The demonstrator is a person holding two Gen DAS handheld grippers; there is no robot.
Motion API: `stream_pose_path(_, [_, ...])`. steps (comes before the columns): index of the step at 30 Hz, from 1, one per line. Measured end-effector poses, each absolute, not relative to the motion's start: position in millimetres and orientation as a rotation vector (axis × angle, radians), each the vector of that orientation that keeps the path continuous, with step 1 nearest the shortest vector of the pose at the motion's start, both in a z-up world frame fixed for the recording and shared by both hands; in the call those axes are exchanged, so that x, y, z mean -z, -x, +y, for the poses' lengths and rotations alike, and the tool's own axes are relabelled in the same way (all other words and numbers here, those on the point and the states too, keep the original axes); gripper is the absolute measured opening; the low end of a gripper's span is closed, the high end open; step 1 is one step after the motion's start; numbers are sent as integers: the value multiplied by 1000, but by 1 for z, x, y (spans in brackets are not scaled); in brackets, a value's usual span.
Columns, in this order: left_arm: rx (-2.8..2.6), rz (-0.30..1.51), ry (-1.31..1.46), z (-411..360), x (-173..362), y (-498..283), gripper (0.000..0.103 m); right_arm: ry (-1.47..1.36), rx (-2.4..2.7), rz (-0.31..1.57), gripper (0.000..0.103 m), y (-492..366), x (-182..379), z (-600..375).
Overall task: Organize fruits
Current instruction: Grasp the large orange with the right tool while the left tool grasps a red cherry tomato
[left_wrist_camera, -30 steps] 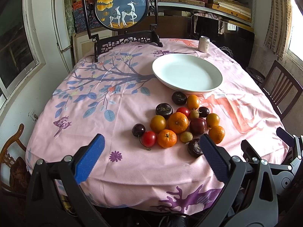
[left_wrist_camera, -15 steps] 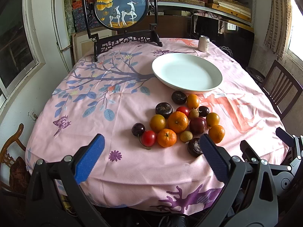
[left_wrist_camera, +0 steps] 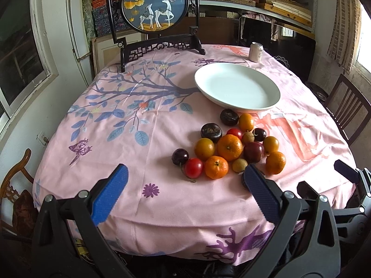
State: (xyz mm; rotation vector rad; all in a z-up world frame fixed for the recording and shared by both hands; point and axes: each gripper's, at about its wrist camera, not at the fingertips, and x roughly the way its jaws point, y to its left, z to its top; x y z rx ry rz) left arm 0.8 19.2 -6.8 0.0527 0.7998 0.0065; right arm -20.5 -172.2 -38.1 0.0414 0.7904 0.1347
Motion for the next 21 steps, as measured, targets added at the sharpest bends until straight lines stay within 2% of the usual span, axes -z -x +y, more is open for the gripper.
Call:
stream_pose_path(3, [-53,838,-83,39,29,-7,101,-65,-216,796,99,20,46,-169])
stream_pose_path(5, [-74,876,-66,52,42,-11,101,-75,-228,815,72,10,53,-170])
stream_pose_path(10, [-94,923,-41,70,60,-22,101,-99,-245,887,69,-24,73,-174])
stream_pose_path(12, [-92,936,-27,73,64,-26,101,-108,-251,910,57,-35,82,-174])
stream_pose_path(13, [-89,943,-23,74,66,-28,101,-119,-257,931,44,-41,88,-174])
stream_pose_path(16, [-90,952,-24,73,70,-30,101,-162,-284,950,41,-52,99,-177])
stream_pose_path(21, [-32,968,-30,60,74,-34,101,-158,-271,901,40,-38,84,-181])
